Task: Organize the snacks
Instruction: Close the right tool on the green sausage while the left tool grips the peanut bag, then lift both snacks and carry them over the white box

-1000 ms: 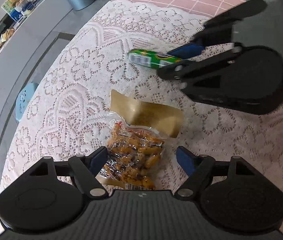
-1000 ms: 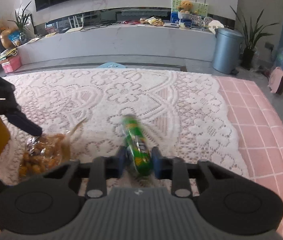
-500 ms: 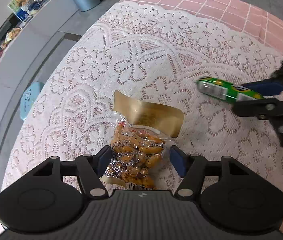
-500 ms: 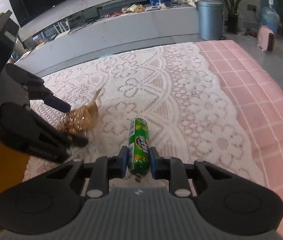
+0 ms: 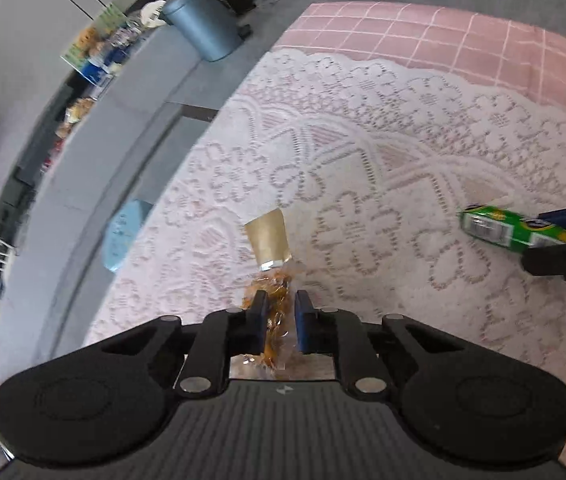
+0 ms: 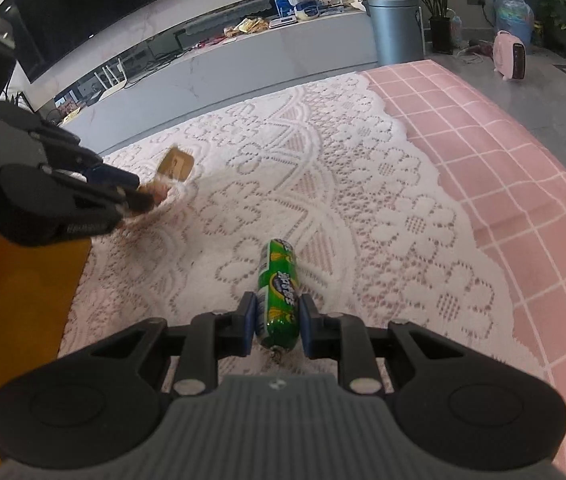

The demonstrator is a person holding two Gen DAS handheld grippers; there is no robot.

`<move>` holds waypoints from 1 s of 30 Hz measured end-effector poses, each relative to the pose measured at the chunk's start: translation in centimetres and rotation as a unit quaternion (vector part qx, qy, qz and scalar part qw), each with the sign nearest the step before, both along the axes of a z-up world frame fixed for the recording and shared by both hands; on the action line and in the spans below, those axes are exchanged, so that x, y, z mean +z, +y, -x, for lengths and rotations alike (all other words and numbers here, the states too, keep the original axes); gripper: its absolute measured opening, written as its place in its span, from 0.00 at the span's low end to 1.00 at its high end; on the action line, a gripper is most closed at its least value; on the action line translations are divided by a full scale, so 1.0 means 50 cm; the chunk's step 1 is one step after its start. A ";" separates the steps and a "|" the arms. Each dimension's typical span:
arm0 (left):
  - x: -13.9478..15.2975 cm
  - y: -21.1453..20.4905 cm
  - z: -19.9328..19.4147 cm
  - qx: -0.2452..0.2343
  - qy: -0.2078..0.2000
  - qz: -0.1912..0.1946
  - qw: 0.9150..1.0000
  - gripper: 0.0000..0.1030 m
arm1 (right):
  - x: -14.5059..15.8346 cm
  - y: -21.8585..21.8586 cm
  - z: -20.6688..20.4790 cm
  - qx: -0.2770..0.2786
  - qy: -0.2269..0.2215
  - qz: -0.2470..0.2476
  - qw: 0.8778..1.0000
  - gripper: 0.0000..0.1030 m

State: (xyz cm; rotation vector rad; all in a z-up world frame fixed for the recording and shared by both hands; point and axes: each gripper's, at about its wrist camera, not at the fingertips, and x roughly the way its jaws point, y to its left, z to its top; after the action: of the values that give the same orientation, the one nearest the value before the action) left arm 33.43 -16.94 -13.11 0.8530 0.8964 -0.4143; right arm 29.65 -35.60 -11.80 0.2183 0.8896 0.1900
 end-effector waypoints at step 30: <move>0.015 0.003 -0.010 0.028 -0.026 0.019 0.999 0.24 | -0.007 0.000 -0.009 0.007 -0.015 0.004 1.000 0.19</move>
State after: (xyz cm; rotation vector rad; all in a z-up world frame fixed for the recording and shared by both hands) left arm 33.91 -16.77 -12.36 0.7980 0.8597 -0.3570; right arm 30.10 -35.62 -12.16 0.2001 0.8623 0.2028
